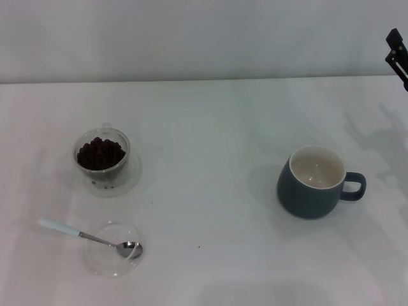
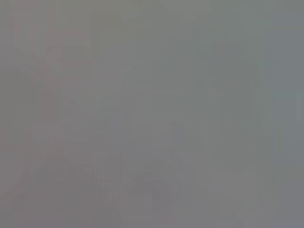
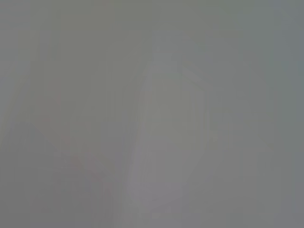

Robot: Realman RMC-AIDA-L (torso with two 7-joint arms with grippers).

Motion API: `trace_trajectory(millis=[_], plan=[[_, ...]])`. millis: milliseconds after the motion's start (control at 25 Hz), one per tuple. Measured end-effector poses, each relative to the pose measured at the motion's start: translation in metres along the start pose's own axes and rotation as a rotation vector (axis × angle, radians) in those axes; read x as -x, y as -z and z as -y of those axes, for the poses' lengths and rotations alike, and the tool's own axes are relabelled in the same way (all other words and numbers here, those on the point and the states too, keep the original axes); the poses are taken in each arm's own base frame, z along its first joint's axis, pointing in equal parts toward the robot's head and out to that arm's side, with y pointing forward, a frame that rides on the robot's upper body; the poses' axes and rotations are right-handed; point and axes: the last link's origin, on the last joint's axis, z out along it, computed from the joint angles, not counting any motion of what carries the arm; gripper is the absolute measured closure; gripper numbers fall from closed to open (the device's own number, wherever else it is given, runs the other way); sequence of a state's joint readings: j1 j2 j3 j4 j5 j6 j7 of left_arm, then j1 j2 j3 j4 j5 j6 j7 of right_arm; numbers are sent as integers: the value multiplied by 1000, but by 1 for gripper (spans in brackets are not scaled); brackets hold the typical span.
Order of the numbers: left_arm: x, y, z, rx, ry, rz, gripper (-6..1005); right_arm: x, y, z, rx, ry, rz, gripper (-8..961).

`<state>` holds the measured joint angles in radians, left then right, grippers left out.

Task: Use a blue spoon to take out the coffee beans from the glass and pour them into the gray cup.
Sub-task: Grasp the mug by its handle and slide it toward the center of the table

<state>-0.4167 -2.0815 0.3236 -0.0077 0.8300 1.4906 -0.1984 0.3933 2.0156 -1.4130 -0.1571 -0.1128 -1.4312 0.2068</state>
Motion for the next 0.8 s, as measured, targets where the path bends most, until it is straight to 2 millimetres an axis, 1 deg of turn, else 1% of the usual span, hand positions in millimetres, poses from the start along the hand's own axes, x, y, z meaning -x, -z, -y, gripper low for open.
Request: trace_trajectory(millis=[240,560,800], plan=[[0,0,0,-4,-2,-3,124,-1,-1,0,1,3,-4,82],[1,4,1,-12,4,6,123,-1,-2,-1,8,19,-5,82],[1,2,0,-15,8,0,123,-1,-1,-2,15,21,-9,83]])
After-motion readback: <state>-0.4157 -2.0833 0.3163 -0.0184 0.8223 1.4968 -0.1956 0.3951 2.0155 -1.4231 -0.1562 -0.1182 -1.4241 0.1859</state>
